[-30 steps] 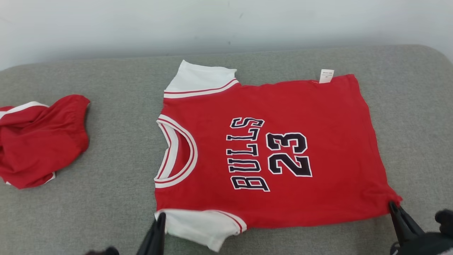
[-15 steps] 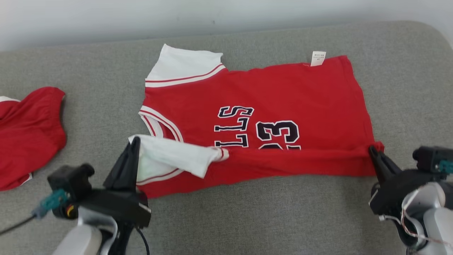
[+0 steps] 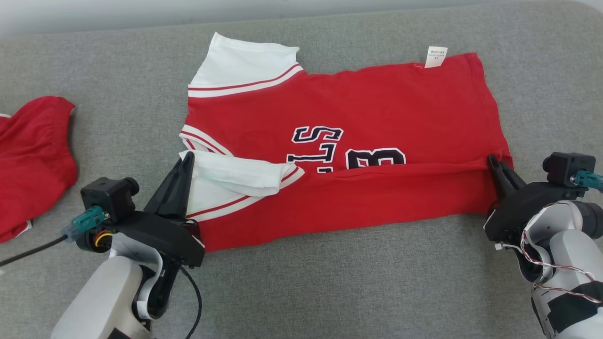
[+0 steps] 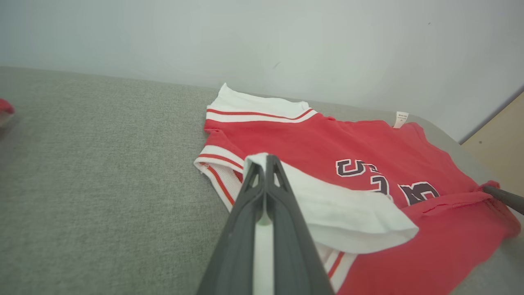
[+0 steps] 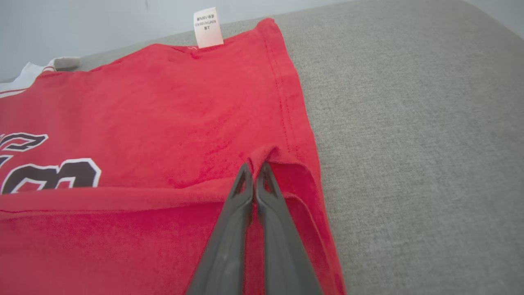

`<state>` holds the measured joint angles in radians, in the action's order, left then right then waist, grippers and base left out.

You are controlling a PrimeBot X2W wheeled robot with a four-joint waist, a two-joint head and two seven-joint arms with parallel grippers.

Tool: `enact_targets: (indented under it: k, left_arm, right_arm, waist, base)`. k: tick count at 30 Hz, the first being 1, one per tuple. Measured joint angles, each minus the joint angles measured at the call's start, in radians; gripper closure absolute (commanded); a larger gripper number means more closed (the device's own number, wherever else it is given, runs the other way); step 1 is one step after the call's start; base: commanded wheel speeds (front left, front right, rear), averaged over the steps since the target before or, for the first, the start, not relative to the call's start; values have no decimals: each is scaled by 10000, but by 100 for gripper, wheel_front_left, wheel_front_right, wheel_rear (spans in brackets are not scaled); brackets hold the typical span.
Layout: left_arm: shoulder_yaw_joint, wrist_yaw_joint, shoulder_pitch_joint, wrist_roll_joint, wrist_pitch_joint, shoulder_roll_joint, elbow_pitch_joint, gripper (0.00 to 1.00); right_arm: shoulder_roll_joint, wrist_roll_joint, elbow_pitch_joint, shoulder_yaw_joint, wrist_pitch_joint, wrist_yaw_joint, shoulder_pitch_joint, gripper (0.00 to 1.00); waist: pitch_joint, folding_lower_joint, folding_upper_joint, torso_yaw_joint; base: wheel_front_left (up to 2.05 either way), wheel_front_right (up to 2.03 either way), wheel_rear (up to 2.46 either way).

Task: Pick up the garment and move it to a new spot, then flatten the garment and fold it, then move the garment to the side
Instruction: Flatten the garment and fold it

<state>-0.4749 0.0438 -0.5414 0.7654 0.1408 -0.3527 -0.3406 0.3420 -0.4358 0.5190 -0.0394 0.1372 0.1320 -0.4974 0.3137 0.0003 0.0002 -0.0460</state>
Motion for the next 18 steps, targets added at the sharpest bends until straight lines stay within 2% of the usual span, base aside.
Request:
enact_targets:
  k: [1,2,3,10,18]
  left_arm:
    - [13,-6,-25,-4,157,71,-134,100]
    - [-8,-13,-63,-88,288,107,-265,48]
    - [-44,-15,-94,-221,428,140,-341,0]
    - [130,-203,554,-259,978,372,-297,0]
    - [267,-849,2292,-205,1081,316,746,0]
  right_arm:
    - [0,-8,111,-13,-219,0,-39,52]
    - [12,-13,217,-38,-405,0,-78,0]
    - [31,-38,290,-65,-593,-2,-94,0]
    - [407,-242,295,-44,-1542,0,595,0]
    - [566,-278,-130,299,-1400,-2,1705,0]
  waist:
    - [-14,-1,0,13]
    - [-45,-1,0,24]
    - [-86,-1,0,35]
    - [-568,-4,-1,104]
    - [-867,-5,-1,78]
  base:
    - [0,0,0]
    - [0,0,0]
    - [0,0,0]
    - [0,0,0]
    - [0,0,0]
